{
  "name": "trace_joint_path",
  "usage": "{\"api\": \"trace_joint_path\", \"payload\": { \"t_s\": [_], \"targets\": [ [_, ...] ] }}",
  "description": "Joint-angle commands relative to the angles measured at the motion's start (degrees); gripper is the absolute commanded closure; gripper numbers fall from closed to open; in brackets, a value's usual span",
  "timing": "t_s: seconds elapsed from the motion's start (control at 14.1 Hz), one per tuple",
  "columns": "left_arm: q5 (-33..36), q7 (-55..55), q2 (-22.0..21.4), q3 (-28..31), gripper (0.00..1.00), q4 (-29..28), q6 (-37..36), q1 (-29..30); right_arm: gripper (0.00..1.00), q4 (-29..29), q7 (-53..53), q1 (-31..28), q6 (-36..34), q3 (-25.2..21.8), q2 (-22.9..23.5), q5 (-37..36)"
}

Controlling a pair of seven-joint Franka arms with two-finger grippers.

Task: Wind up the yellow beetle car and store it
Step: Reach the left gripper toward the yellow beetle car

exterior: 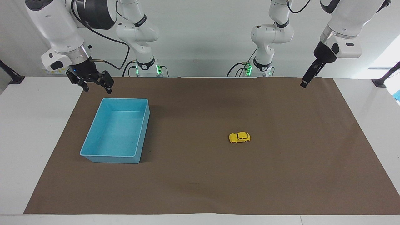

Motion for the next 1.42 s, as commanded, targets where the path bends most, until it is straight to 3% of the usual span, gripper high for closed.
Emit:
{"api": "trace_joint_path", "payload": {
  "t_s": [0.0, 0.5, 0.64, 0.99, 1.34],
  "targets": [
    [-0.1, -8.6, -0.8, 0.6, 0.00, -1.5, 0.4, -1.8, 0.00, -0.1, 0.7, -0.4, -0.6, 0.6, -0.6, 0.1],
    [-0.1, -37.5, -0.1, 0.7, 0.00, -5.7, 5.7, -4.1, 0.00, -0.1, 0.7, -0.4, -0.6, 0.5, -0.6, 0.1],
    [-1.1, -42.1, -0.5, 0.6, 0.00, -9.1, 11.1, -3.9, 0.00, -0.1, 0.7, -0.4, -0.6, 0.6, -0.6, 0.1],
    [-1.6, -50.0, 1.0, 0.7, 0.00, -12.8, 16.4, -4.9, 0.00, -0.1, 0.7, -0.4, -0.6, 0.6, -0.6, 0.1],
    [-1.3, -62.3, 7.1, 0.8, 0.00, -12.9, 22.9, -13.0, 0.00, -0.1, 0.7, -0.4, -0.6, 0.6, -0.6, 0.1]
  ]
}}
